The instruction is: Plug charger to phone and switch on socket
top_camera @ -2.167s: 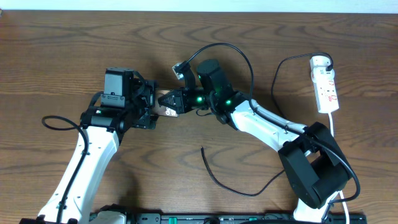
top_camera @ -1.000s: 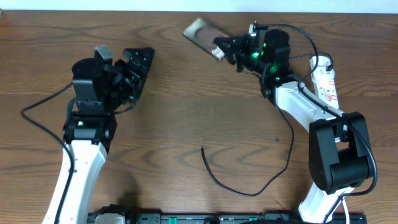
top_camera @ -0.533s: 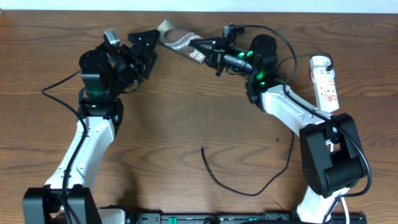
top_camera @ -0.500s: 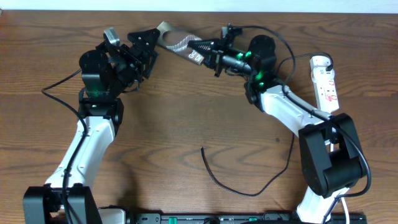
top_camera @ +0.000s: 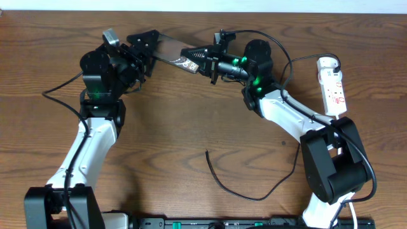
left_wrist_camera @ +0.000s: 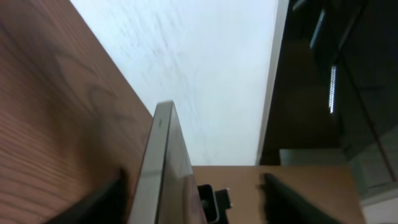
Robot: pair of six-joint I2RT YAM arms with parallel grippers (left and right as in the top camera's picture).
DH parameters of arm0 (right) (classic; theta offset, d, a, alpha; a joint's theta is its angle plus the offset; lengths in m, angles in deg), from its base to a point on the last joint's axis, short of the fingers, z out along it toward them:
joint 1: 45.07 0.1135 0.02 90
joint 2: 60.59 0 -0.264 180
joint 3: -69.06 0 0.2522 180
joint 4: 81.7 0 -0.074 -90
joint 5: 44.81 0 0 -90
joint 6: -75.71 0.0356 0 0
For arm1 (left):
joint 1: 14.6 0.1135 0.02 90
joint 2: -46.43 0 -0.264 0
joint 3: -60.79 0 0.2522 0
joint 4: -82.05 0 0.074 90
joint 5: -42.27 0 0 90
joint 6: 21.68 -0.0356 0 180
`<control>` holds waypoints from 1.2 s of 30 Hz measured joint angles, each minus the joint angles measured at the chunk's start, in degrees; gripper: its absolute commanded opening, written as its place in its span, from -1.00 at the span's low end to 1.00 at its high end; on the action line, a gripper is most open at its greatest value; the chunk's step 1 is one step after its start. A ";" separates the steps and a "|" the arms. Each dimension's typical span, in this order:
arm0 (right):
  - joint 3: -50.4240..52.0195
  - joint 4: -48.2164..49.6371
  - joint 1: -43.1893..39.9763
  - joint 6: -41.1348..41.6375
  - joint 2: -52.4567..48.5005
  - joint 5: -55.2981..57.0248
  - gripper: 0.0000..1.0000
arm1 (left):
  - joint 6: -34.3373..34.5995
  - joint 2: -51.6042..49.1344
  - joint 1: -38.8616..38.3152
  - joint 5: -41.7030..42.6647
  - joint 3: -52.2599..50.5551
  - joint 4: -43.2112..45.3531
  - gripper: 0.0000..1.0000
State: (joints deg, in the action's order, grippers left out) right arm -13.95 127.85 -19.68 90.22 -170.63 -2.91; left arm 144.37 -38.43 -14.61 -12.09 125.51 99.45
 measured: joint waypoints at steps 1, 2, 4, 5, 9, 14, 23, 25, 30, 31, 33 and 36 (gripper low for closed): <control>0.00 0.00 0.00 0.00 0.00 -0.02 -0.97 | 0.33 0.00 0.26 -0.07 0.00 0.07 -0.17; 0.00 0.00 0.00 0.00 0.00 0.00 -0.97 | 0.50 0.00 0.52 -0.07 0.00 0.09 -0.25; 0.00 0.00 0.00 -0.02 0.00 0.02 -0.97 | 0.70 0.00 0.81 -0.24 0.00 0.35 -0.31; 0.00 0.00 0.00 0.00 0.00 0.02 -0.97 | 0.68 0.00 0.94 -0.31 0.00 0.44 -0.32; 0.00 0.02 0.02 -0.02 0.00 0.04 -0.97 | 0.68 0.00 0.94 -0.46 0.00 0.39 -0.36; -0.02 0.42 0.72 -0.02 0.00 0.98 -0.97 | 0.70 -0.02 1.03 -1.36 -0.02 0.02 -0.85; -0.07 0.68 1.42 -0.04 0.02 2.27 -0.97 | 2.16 -0.13 1.42 -1.75 -0.09 -0.02 -0.86; -0.07 0.68 1.42 -0.04 0.02 2.29 -0.97 | 2.16 -0.13 1.42 -1.77 -0.09 0.00 -0.85; -0.07 0.68 1.42 -0.04 0.02 2.29 -0.79 | 2.16 -0.13 1.42 -1.77 -0.09 0.00 -0.86; -0.07 0.66 1.44 -0.07 0.02 2.25 -0.56 | 2.14 -0.13 1.42 -1.75 -0.09 0.02 -0.86; -0.07 0.39 1.60 -0.26 0.02 1.86 -0.52 | 1.97 -0.13 1.42 -1.70 -0.09 0.26 -0.86; -0.07 0.48 1.75 -0.96 0.02 1.20 -0.38 | 1.81 -0.13 1.55 -1.86 -0.09 0.24 -0.86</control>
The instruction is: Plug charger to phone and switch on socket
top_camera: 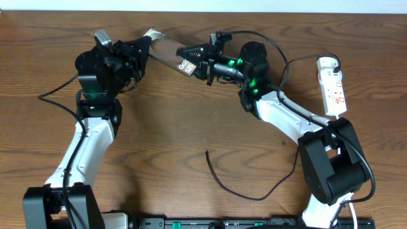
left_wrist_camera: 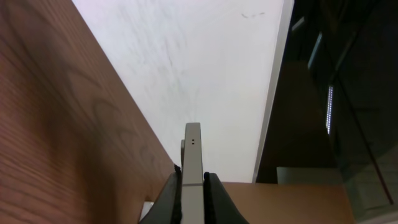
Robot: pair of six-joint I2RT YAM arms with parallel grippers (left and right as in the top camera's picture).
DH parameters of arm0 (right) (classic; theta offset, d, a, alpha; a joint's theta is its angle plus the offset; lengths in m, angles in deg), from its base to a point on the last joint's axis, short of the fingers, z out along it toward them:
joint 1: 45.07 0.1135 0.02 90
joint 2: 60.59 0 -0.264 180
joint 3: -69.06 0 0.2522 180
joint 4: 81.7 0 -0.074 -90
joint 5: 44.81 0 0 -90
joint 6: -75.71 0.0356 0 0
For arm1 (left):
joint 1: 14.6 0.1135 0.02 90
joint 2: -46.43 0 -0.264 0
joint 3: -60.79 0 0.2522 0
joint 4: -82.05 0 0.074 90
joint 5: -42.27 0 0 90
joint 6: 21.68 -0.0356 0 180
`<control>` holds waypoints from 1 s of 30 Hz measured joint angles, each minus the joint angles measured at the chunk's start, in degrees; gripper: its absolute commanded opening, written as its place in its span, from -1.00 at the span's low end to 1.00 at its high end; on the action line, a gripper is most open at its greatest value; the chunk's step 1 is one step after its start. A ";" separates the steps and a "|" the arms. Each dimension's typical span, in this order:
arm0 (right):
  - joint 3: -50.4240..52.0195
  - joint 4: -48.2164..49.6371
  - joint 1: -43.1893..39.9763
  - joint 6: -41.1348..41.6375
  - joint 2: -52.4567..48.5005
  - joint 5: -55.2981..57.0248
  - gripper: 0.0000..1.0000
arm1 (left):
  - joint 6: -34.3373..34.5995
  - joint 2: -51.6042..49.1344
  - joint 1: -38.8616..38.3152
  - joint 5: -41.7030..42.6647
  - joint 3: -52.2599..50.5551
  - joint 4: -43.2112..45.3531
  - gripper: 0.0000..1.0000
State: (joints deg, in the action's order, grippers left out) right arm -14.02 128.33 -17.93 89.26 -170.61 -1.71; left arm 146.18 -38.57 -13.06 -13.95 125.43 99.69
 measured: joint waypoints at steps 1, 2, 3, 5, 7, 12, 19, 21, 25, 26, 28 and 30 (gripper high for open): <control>0.00 -0.04 0.00 -0.46 0.00 -0.17 -0.27 | -0.09 0.00 0.04 0.00 0.00 0.02 -0.85; 0.00 0.00 0.00 -1.20 0.00 -0.31 -0.13 | -0.11 0.00 0.04 0.00 0.00 0.02 -0.86; 0.00 0.02 0.00 -1.38 0.00 -0.33 0.01 | -0.11 0.00 0.04 0.00 0.00 -0.02 -0.85; 0.00 0.26 0.00 -2.69 0.00 -0.92 0.40 | -0.24 -0.02 0.04 0.00 0.00 -0.11 -0.86; 0.00 0.74 0.00 -3.65 0.00 -1.11 0.76 | -0.46 -0.02 0.02 0.00 -0.02 -0.15 -0.86; -0.02 2.16 0.00 -5.60 0.00 -1.38 0.99 | -1.14 -0.09 0.37 0.22 -0.02 -0.26 -0.85; -0.04 2.01 -0.07 -7.72 0.00 -1.33 0.99 | -0.66 -0.09 2.86 2.36 -0.02 0.26 -0.85; -0.02 1.64 -0.20 -9.01 0.00 -1.31 0.99 | 0.13 -0.11 4.07 3.74 -0.20 1.99 -0.86; -0.04 0.63 -1.11 -13.18 0.00 -1.33 0.98 | 3.41 -0.13 8.48 9.38 -0.35 7.80 -0.86; -0.04 0.15 -1.44 -14.27 0.00 -1.42 0.99 | 4.55 -0.13 9.64 10.82 -0.35 8.63 -0.86; -0.04 -0.52 -1.97 -16.20 0.00 -1.33 0.98 | 6.23 -0.15 12.00 13.70 -0.37 9.73 -0.85; -0.04 -0.92 -2.62 -18.43 0.00 -1.42 0.99 | 7.65 -0.13 14.58 16.74 -0.37 10.51 -0.86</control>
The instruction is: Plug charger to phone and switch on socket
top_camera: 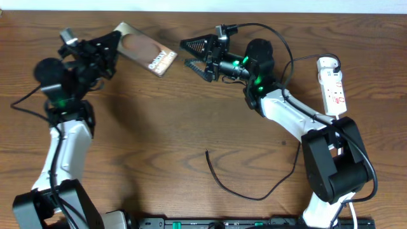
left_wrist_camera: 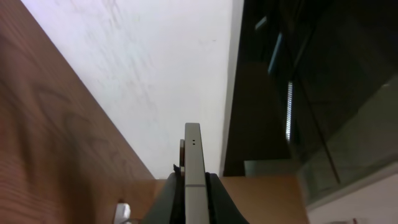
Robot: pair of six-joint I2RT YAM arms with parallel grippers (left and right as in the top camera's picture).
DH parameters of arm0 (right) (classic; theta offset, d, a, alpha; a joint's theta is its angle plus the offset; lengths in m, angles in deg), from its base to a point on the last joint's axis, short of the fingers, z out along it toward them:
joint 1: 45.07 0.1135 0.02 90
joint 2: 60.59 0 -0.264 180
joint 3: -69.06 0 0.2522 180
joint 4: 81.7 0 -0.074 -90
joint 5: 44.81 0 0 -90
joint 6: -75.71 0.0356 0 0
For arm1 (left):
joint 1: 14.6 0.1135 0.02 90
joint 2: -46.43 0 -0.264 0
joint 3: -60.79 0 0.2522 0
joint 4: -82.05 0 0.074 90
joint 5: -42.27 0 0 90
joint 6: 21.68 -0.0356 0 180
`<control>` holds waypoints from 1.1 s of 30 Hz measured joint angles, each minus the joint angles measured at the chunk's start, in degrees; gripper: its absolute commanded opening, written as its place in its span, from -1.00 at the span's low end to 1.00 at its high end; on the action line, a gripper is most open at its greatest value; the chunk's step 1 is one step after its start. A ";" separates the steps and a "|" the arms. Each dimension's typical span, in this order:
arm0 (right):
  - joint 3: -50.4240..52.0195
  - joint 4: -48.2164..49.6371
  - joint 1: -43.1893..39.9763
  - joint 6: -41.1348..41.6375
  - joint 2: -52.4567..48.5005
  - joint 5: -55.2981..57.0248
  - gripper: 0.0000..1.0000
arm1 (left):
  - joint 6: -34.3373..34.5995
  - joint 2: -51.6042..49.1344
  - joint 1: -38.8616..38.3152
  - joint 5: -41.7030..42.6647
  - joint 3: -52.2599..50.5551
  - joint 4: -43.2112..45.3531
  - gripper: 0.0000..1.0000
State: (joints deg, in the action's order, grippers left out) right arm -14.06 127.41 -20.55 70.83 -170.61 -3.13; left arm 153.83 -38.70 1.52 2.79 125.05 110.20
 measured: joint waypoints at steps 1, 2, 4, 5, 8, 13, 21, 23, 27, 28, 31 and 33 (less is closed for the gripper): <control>0.00 -0.15 -0.20 -0.90 0.00 -0.02 0.99 | 0.48 -0.02 1.05 1.40 0.00 0.09 -0.85; 0.00 -0.33 -0.48 -2.16 0.00 -0.22 0.98 | 0.98 -0.02 2.38 2.91 0.00 0.09 -0.85; 0.00 -0.98 -0.92 -4.68 0.00 -0.87 0.99 | 1.90 -0.02 4.68 5.84 0.00 0.13 -0.85; 0.00 -1.36 -1.01 -5.53 0.00 -1.11 0.98 | 2.10 -0.02 5.49 6.80 0.00 0.15 -0.85; -0.04 -4.66 -1.16 -9.68 0.02 -2.58 0.99 | 2.86 -0.02 8.39 10.45 0.00 0.17 -0.86; -0.46 -21.40 -1.01 -19.82 0.04 -4.63 0.98 | 3.23 -0.02 12.24 15.43 0.00 0.37 -0.85; -4.42 -59.69 1.99 -41.68 0.02 1.77 0.97 | 3.45 -0.02 14.71 22.27 -0.07 6.08 -0.85; -6.73 -68.63 3.30 -45.88 0.02 6.86 0.96 | 3.48 -0.02 15.23 23.19 -0.07 6.34 -0.86; -10.82 -80.48 7.06 -51.36 0.02 19.04 0.97 | 3.65 -0.04 16.11 24.46 -0.07 6.38 -0.85; -11.26 -82.05 8.04 -52.04 0.04 21.57 0.97 | 3.67 -0.04 16.26 24.55 -0.07 6.36 -0.86; -11.58 -86.82 11.37 -52.76 0.04 28.70 0.99 | 3.78 -0.04 16.41 24.61 -0.07 6.38 -0.86; -11.58 -89.94 13.20 -52.48 0.04 32.74 0.98 | 3.87 -0.04 16.41 24.79 -0.07 6.36 -0.86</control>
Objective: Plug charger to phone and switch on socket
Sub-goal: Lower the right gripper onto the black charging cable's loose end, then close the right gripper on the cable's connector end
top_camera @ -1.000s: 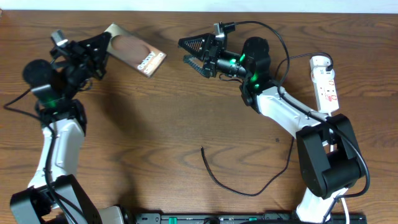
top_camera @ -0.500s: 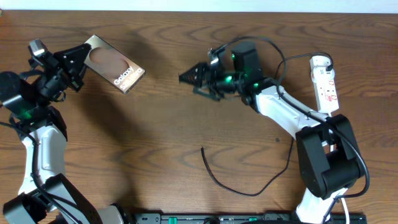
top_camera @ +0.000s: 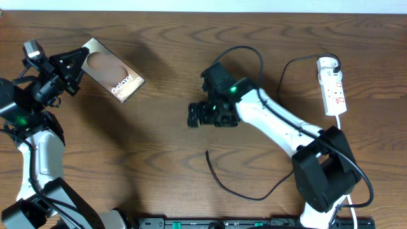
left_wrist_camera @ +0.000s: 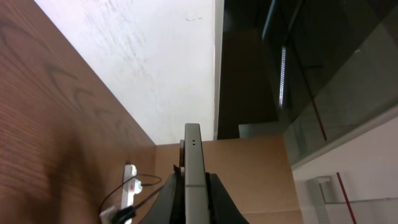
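Observation:
The gold phone (top_camera: pixel 114 76) is held up over the table's back left with its "Galaxy" back showing, and my left gripper (top_camera: pixel 75 61) is shut on its left end. In the left wrist view the phone (left_wrist_camera: pixel 193 162) stands edge-on between the two dark fingers (left_wrist_camera: pixel 169 200). The black charger cable (top_camera: pixel 222 184) lies loose at the front middle, its free end (top_camera: pixel 206 151) pointing toward the back. My right gripper (top_camera: pixel 194 116) hangs low over the table's middle, just behind that end, looking open and holding nothing. The white power strip (top_camera: pixel 332 86) lies at the right.
The right arm's own black wire (top_camera: pixel 280 70) loops toward the power strip. A black rail (top_camera: pixel 222 222) runs along the front edge. In the left wrist view, the power strip (left_wrist_camera: pixel 129 180) shows far off.
My left gripper has carried the phone further left and a little toward the front. My right gripper has moved from the back of the table to low over the middle, near the cable's free end.
Both grippers met at the phone at the table's back, the left one still open around it. Then the left gripper was shut on it. Then the right gripper stood open and apart while the left held the phone further left. Now the arms are far apart.

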Robot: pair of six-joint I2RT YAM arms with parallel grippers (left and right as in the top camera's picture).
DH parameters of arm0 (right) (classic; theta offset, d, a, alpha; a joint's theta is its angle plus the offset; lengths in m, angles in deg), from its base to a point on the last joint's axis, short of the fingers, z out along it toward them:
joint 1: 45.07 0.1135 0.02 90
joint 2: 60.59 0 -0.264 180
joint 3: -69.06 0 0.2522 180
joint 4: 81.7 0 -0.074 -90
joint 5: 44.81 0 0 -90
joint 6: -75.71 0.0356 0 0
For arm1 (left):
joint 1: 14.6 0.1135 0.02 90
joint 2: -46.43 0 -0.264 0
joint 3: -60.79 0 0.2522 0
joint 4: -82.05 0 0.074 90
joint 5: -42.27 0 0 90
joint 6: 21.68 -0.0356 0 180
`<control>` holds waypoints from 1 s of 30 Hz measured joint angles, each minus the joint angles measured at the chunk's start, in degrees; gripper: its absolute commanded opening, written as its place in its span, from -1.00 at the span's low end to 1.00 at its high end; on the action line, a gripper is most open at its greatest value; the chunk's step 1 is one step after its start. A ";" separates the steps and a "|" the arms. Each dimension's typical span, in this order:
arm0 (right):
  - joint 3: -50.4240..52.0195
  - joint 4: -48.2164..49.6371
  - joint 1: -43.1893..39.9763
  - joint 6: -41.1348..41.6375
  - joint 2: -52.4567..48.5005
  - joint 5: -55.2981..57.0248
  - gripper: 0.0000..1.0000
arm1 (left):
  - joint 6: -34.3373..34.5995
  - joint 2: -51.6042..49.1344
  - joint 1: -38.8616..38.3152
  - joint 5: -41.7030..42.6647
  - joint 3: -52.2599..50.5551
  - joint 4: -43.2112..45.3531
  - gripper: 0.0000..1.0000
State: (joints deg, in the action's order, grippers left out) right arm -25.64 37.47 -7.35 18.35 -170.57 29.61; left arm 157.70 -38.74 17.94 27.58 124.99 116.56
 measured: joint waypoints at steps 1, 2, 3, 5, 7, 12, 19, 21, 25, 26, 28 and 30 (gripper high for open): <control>0.00 -1.29 0.87 0.35 0.00 1.68 0.98 | 0.02 0.00 0.00 0.02 0.00 0.00 -0.86; 0.00 -2.38 1.60 0.76 0.00 3.32 0.98 | 0.02 0.00 0.00 0.07 0.00 0.00 -0.86; 0.02 -3.28 2.34 1.33 0.00 4.76 0.96 | 0.02 0.00 0.00 0.07 0.00 0.00 -0.85; 0.07 -3.96 3.82 2.62 0.00 7.04 0.86 | 0.02 0.00 0.00 0.09 0.00 0.00 -0.86; 0.46 -3.80 5.05 3.69 0.00 8.35 0.72 | 0.02 0.00 0.00 0.26 0.00 0.00 -0.85; 3.48 -2.78 7.93 6.19 0.00 10.25 0.49 | 0.02 0.00 0.00 0.74 0.00 0.00 -0.86; 5.07 -2.82 11.04 8.00 0.00 12.17 0.29 | 0.04 0.00 0.00 1.07 0.00 0.00 -0.86; 5.81 -2.71 11.56 8.41 0.00 12.50 0.28 | 0.02 0.00 0.00 1.09 0.00 0.00 -0.86; 9.07 -1.92 12.02 9.27 0.00 12.44 0.12 | 0.02 0.00 0.00 1.14 0.00 0.00 -0.86; 9.31 -1.95 12.02 9.38 0.00 12.37 0.11 | 0.02 0.00 0.00 1.14 0.00 0.00 -0.85; 9.46 -1.75 12.02 9.44 0.00 12.37 0.03 | 0.04 0.00 0.00 1.18 0.00 0.00 -0.85; 9.51 -1.46 12.04 9.57 0.00 12.31 -0.11 | 0.02 0.00 0.00 1.31 0.00 0.00 -0.85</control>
State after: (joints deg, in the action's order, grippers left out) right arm -16.14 36.00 4.69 27.93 -170.57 41.92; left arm 157.72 -38.74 17.94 28.89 124.99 116.56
